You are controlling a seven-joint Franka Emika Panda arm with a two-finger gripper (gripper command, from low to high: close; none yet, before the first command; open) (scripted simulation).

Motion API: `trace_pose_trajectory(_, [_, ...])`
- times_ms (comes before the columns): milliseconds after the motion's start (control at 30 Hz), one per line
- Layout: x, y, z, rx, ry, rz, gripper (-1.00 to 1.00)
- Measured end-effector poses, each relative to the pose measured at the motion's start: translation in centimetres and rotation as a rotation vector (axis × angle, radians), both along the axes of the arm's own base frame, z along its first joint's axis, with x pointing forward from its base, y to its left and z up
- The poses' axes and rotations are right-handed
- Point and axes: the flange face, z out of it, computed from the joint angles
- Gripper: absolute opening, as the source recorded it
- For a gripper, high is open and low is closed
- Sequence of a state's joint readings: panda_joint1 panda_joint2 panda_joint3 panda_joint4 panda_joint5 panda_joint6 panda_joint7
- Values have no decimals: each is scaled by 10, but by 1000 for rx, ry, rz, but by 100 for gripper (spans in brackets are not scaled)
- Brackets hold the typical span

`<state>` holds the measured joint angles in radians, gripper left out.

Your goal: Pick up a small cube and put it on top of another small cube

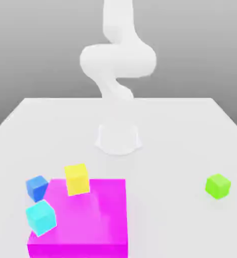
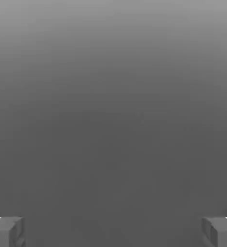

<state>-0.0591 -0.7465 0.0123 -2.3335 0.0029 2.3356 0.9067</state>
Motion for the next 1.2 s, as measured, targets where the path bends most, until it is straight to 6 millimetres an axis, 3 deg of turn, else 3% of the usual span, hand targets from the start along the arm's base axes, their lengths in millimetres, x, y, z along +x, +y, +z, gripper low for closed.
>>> trace_pose_trajectory(267, [46, -63, -111, 221, 135, -432, 0])
trace_pose_trajectory(400, [53, -97, -168, 324, 188, -654, 0])
trace_pose_trajectory(567, [48, -139, -239, 448, 243, -939, 0])
trace_pose_trajectory(867, [3, -197, -362, 653, 313, -1471, 0])
trace_pose_trajectory(1200, [-84, -229, -479, 848, 345, -2087, 0])
